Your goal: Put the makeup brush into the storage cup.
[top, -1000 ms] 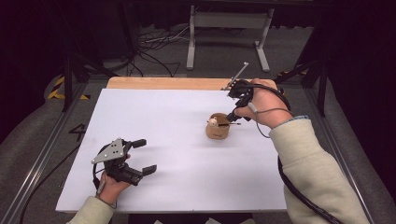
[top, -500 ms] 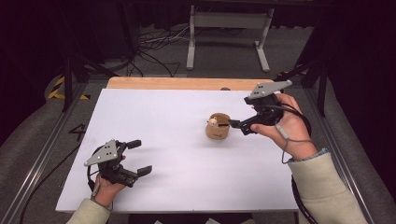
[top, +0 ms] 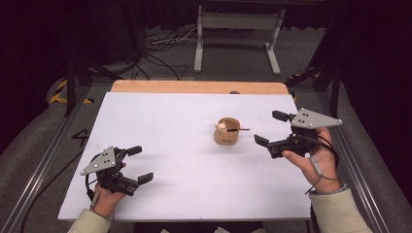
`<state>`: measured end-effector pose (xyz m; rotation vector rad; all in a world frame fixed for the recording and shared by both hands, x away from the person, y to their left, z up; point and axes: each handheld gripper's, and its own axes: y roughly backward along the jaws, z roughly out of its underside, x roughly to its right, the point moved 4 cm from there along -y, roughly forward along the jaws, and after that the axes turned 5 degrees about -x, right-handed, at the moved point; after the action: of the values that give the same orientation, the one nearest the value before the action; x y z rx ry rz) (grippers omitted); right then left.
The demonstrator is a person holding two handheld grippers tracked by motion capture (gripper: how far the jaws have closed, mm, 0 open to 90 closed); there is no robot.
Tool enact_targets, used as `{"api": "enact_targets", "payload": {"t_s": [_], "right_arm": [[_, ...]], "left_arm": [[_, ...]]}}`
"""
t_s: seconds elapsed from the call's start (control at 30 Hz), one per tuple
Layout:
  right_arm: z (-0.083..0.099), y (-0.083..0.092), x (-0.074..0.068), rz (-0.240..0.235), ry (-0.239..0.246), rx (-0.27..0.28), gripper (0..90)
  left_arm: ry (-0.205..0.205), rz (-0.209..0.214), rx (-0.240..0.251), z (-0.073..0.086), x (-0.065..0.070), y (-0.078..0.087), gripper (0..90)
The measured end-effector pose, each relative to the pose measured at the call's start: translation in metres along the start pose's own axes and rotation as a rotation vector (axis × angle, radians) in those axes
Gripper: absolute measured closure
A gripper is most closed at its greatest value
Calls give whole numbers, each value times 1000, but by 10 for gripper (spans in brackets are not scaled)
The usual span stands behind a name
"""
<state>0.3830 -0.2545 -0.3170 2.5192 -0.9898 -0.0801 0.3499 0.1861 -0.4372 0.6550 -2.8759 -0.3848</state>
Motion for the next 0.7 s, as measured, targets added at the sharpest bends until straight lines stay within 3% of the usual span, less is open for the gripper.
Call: {"api": "enact_targets", "payload": {"t_s": [0.3, 0.7], "right_arm": [[40, 6, -2, 11, -24, 102, 20], [85, 4, -4, 34, -41, 149, 18]], "left_arm": [[3, -11, 15, 2, 3, 4, 0], [10, -40, 31, 7, 4, 10, 0]]}}
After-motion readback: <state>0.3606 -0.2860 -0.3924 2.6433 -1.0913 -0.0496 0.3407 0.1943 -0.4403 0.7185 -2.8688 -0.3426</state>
